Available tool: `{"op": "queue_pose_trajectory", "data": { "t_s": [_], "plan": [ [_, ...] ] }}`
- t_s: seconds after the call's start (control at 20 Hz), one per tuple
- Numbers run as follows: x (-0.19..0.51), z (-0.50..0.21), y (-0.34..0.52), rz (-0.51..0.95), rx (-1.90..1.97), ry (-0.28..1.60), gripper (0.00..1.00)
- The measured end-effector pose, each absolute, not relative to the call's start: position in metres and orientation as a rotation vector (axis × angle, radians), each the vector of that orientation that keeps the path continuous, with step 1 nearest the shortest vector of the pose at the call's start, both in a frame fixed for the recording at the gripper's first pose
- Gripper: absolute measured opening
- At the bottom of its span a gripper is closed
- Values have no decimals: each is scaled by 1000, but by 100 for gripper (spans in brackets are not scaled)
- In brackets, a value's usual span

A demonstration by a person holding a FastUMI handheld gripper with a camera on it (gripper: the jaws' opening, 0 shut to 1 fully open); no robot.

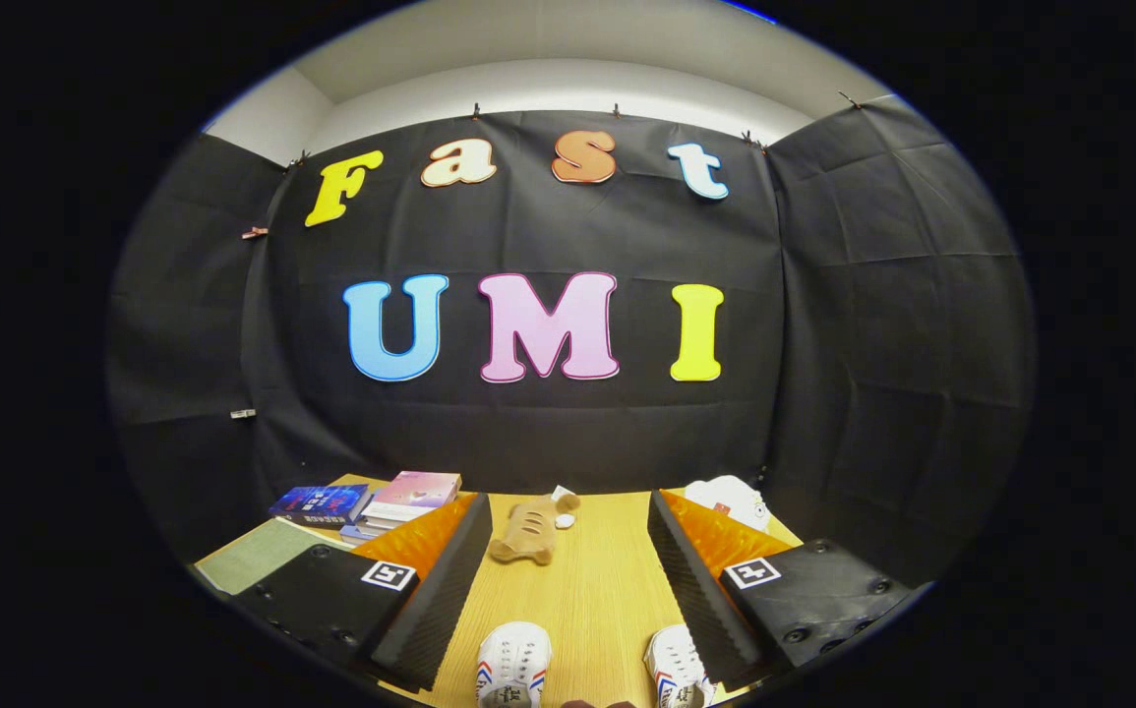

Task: Open the storage box then place both shoes into the box .Put the left shoe in first, then the right shoe, with the right side of both shoes facing outward in a uniform manner.

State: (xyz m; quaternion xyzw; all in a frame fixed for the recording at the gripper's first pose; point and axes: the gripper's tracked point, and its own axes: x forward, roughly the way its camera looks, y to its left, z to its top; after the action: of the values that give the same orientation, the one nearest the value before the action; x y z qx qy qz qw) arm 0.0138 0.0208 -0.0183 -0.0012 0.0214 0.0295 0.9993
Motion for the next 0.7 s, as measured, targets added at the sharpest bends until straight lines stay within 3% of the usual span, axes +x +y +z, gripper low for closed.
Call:
{"op": "queue_pose_trajectory", "data": {
  "t_s": [0.15,0.7],
  "plan": [
    [17,-24,24,74,5,66,98],
    [2,-97,93,357,260,338,99]
  ]
}}
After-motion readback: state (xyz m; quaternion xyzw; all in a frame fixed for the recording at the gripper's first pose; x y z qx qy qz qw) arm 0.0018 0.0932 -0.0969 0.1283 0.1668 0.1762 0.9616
